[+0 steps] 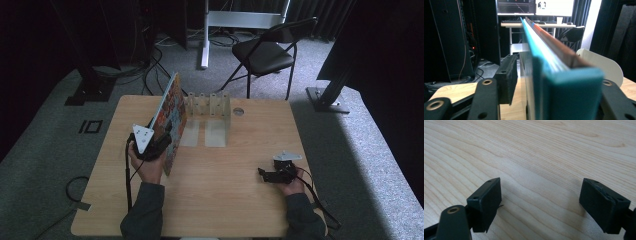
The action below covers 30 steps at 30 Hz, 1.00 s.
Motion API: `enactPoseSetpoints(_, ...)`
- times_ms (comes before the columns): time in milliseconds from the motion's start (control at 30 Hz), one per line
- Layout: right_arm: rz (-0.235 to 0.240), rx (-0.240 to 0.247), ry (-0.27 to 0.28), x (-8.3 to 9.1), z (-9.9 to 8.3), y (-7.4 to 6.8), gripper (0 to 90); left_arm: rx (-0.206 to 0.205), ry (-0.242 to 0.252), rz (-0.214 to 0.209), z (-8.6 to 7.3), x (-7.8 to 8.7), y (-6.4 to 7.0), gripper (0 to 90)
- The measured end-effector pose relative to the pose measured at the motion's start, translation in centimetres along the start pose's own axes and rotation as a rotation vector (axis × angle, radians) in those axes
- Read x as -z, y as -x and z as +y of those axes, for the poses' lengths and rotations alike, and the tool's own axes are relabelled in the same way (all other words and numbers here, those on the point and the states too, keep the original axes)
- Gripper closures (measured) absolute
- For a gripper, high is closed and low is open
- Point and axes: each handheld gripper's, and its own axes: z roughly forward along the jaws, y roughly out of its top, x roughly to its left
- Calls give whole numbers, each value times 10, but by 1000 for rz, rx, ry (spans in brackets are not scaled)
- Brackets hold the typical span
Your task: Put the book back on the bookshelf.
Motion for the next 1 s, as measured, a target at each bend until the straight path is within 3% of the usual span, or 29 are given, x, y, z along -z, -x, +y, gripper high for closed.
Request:
enactPoseSetpoints(333, 0, 0, 0, 0, 0, 0, 176, 30, -8, -32, -4, 11, -4, 405)
enactPoseSetpoints(833, 0, 0, 0, 0, 0, 0, 176, 11, -77, -42, -17, 26, -9, 395)
enactPoseSetpoints(1000, 0, 0, 0, 0, 0, 0, 175, 2, -109, -63, -25, 38, -17, 403)
